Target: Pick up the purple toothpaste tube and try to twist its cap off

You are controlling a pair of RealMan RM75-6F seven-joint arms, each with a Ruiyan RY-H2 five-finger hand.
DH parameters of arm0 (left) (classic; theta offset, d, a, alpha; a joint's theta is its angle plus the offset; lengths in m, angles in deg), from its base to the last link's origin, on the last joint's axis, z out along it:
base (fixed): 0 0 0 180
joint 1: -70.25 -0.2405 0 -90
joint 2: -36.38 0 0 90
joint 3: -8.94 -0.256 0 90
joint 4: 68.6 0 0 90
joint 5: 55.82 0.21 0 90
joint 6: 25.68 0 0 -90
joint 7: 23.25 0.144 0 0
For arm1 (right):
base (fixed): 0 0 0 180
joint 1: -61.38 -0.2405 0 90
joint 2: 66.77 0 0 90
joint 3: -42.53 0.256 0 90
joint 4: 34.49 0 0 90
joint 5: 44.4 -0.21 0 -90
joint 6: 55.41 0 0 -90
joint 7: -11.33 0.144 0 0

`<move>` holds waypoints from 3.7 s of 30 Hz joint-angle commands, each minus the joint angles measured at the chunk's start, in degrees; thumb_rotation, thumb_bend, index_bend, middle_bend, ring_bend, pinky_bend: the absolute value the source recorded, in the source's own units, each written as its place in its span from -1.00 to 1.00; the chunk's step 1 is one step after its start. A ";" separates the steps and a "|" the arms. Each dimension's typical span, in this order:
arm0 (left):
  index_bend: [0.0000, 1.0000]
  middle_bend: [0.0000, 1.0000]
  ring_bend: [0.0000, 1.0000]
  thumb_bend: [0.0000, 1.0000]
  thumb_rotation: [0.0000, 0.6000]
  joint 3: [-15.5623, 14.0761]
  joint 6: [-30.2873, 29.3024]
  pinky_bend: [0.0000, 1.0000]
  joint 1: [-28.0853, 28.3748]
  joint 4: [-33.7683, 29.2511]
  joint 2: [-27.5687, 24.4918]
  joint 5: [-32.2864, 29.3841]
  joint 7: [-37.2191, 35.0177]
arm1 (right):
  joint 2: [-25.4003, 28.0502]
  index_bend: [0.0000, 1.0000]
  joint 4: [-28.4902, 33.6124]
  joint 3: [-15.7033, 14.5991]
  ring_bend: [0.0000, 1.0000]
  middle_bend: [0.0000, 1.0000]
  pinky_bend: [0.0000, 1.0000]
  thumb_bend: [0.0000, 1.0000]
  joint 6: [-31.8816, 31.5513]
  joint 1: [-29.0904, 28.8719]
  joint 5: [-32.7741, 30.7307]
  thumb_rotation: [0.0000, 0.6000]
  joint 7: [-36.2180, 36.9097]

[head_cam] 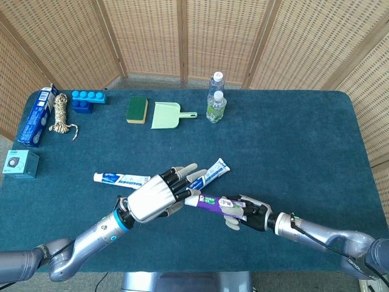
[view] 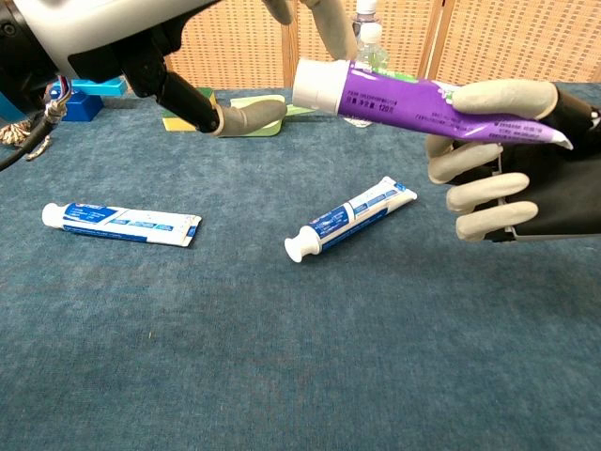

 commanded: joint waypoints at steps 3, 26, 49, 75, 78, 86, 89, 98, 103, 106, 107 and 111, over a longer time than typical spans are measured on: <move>-0.32 -0.99 -1.00 -0.29 1.00 -0.02 -0.93 -0.51 -0.06 0.52 0.14 0.87 -0.51 | -0.53 0.88 -1.32 -1.00 0.58 0.51 0.57 0.15 -1.62 -0.31 0.64 1.00 2.30; -0.40 -1.00 -1.00 -0.29 1.00 0.25 -3.25 -0.50 -0.34 2.05 -0.30 2.08 -1.80 | -2.46 0.88 -6.00 -5.10 0.58 0.51 0.57 0.16 -7.96 -1.13 3.47 1.00 9.30; -0.48 -1.00 -1.00 -0.29 1.00 0.65 -3.06 -0.51 0.59 2.45 0.69 2.50 -1.26 | -3.52 0.88 -6.91 -7.44 0.58 0.51 0.57 0.18 -10.57 -2.14 3.50 1.00 10.35; -0.20 -0.99 -1.00 -0.29 1.00 0.36 -3.67 -0.48 1.01 3.47 1.46 3.29 -1.58 | -5.03 0.88 -8.41 -8.23 0.58 0.51 0.58 0.19 -12.72 -2.56 2.61 1.00 12.99; -0.19 -0.99 -1.00 -0.29 1.00 0.39 -3.75 -0.48 0.99 3.66 1.42 3.24 -1.60 | -5.23 0.88 -9.05 -8.17 0.58 0.51 0.59 0.19 -13.45 -2.19 2.36 1.00 13.91; -0.15 -0.96 -1.00 -0.29 1.00 0.49 -4.94 -0.49 0.59 4.23 1.41 3.42 -1.96 | -5.92 0.88 -11.14 -7.90 0.59 0.51 0.59 0.19 -16.01 -0.39 1.55 1.00 16.37; -0.13 -0.94 -1.00 -0.29 1.00 0.43 -5.17 -0.49 0.47 4.27 1.34 3.49 -2.00 | -5.90 0.88 -11.74 -7.63 0.59 0.51 0.59 0.20 -17.08 0.19 1.37 1.00 16.99; -0.13 -0.95 -1.00 -0.29 1.00 -0.14 -5.74 -0.49 -0.22 4.23 0.98 3.50 -2.18 | -5.24 0.88 -13.17 -6.72 0.59 0.51 0.59 0.20 -19.22 1.58 0.87 1.00 18.20; -0.16 -0.97 -1.00 -0.29 1.00 -0.58 -6.17 -0.49 -0.76 3.84 0.75 3.48 -2.59 | -4.62 0.88 -13.35 -6.46 0.59 0.51 0.59 0.20 -19.24 1.90 0.66 1.00 18.02; -0.19 -0.98 -1.00 -0.29 1.00 -0.83 -7.40 -0.49 -1.57 3.27 0.10 3.84 -2.71 | -4.09 0.88 -13.41 -6.60 0.59 0.51 0.59 0.20 -18.56 1.96 0.49 1.00 17.76; -0.21 -0.98 -1.00 -0.29 1.00 -0.90 -7.99 -0.49 -2.02 2.81 -0.48 3.88 -2.80 | -3.98 0.88 -13.44 -6.75 0.59 0.51 0.59 0.20 -18.03 1.93 0.55 1.00 17.63; -0.33 -1.00 -1.00 -0.29 1.00 -1.15 -9.74 -0.49 -3.69 0.57 -3.04 3.55 -3.21 | -3.87 0.88 -13.71 -7.40 0.59 0.51 0.59 0.20 -15.62 1.53 0.86 1.00 16.31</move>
